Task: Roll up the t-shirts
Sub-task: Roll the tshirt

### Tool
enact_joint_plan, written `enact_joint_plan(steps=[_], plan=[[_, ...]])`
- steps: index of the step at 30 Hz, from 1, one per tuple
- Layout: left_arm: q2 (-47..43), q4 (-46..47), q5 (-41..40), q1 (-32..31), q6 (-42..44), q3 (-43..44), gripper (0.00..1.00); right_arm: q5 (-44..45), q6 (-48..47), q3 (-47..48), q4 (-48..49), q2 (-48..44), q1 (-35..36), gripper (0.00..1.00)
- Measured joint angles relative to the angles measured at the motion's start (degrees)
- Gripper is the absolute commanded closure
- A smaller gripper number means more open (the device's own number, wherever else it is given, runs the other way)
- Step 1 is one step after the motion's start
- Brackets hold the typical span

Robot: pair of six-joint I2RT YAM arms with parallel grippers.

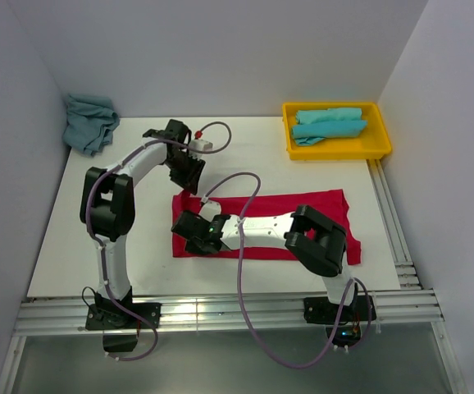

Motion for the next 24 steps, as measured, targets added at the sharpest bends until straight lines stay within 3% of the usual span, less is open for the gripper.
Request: enact_joint_plan(steps=[7,14,20,24], plan=[[0.0,-1.6,1.53,0.13,-0.02,6.05,0.55,0.09,1.22,-0.74,0.24,0.0,0.02,1.0],[-0.74,-3.28,3.48,3.28,0.11,8.17,0.61,0.02,2.38,-2.67,1.79,0.0,0.02,1.0],[-5.33,-2.62,3.96,9.53,1.49,3.17,0.76,-0.09,3.08,-3.34,2.64,-0.11,0.0,1.0],[-7.69,-1.79,4.48,11.04,2.64,-2.47,0.76,-0.04,3.61,-3.76,2.91,-0.44,0.0,0.88]])
